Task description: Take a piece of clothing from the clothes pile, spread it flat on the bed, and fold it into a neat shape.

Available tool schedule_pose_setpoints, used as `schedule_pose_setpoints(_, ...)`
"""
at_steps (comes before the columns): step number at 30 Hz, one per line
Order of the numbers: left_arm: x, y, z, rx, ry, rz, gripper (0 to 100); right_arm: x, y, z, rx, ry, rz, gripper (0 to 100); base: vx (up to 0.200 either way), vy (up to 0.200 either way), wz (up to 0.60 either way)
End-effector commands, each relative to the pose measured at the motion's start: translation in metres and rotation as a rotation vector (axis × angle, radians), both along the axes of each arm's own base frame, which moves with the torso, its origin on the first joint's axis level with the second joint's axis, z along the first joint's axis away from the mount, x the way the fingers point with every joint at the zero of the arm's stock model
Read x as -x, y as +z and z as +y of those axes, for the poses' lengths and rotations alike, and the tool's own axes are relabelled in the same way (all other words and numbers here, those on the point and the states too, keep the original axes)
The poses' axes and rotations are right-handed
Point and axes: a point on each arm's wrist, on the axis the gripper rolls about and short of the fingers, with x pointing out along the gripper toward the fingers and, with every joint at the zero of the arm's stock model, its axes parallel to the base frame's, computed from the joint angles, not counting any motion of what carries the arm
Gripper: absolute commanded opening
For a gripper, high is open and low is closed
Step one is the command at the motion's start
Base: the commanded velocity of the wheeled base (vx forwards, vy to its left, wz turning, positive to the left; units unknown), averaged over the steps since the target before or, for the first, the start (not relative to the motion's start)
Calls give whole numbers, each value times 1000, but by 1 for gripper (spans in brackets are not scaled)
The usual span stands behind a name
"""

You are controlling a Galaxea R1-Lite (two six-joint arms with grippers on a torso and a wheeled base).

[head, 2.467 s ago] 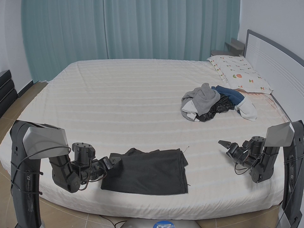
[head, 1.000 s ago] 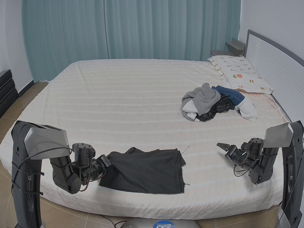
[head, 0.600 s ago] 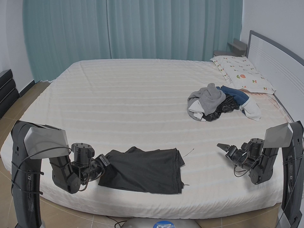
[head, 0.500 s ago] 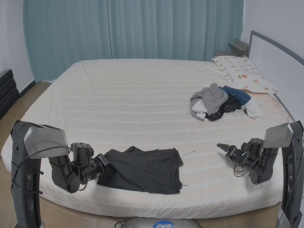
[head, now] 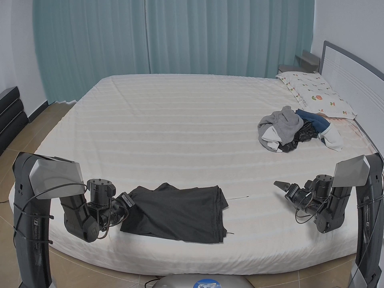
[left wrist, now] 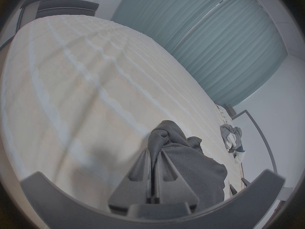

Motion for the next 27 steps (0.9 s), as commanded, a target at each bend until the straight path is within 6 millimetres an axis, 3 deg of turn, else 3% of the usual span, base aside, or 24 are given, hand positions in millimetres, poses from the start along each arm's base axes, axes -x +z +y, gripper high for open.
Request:
schedule_pose_setpoints(1, -2, 0, 3, 1, 11, -4, 0, 0, 1, 1, -1, 1, -7, 100, 0, 200, 0)
schedule_pose_setpoints(27, -5, 0, 4, 3, 14, -11, 0, 0, 0, 2, 0, 4, -4, 100, 0, 200, 0)
